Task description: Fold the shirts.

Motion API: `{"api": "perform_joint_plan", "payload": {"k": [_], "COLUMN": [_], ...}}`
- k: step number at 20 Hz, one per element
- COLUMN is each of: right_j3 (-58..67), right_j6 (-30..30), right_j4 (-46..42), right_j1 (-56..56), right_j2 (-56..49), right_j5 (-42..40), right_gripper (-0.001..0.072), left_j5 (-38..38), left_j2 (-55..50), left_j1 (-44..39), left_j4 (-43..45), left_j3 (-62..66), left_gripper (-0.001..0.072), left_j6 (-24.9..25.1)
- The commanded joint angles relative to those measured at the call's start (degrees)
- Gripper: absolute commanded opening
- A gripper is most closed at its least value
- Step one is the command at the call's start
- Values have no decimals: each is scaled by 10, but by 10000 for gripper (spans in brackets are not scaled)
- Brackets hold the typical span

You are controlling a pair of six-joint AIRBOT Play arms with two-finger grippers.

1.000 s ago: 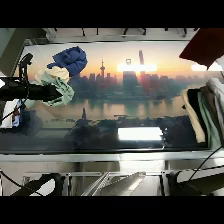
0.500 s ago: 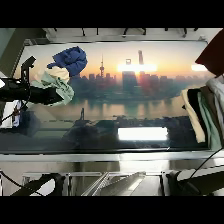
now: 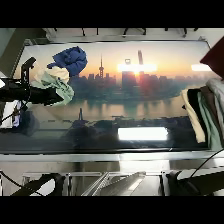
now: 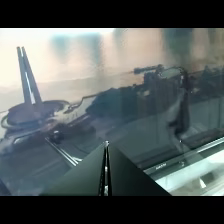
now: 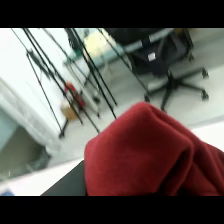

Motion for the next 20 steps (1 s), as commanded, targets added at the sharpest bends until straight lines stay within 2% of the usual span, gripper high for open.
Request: {"api": "perform_joint_plan", "payload": {"k": [1, 6, 11, 14, 17, 20], "right_j3": [-9, -43, -43, -48, -80, -96], "right_j6": [28, 66, 205, 304, 381, 402], "right_j4": [-30, -45, -171, -325, -489, -598], "right_j1": [-30, -48, -62, -63, -62, -62], "right_j2": [4, 37, 83, 126, 168, 179], "right_j5": [70, 160, 275, 323, 347, 380], "right_gripper": [29, 29, 29, 29, 30, 30], "left_j5": [15, 45, 136, 162, 162, 159], "left_j2": [0, 0, -1, -1, -16, -43], "left_j1": [0, 0, 0, 0, 0, 0], "left_j4": [0, 1, 1, 1, 0, -3], "left_j3": [0, 0, 0, 0, 0, 0], "left_gripper": [13, 13, 13, 13, 13, 13], "left_j6": [0, 20, 43, 67, 70, 70]}}
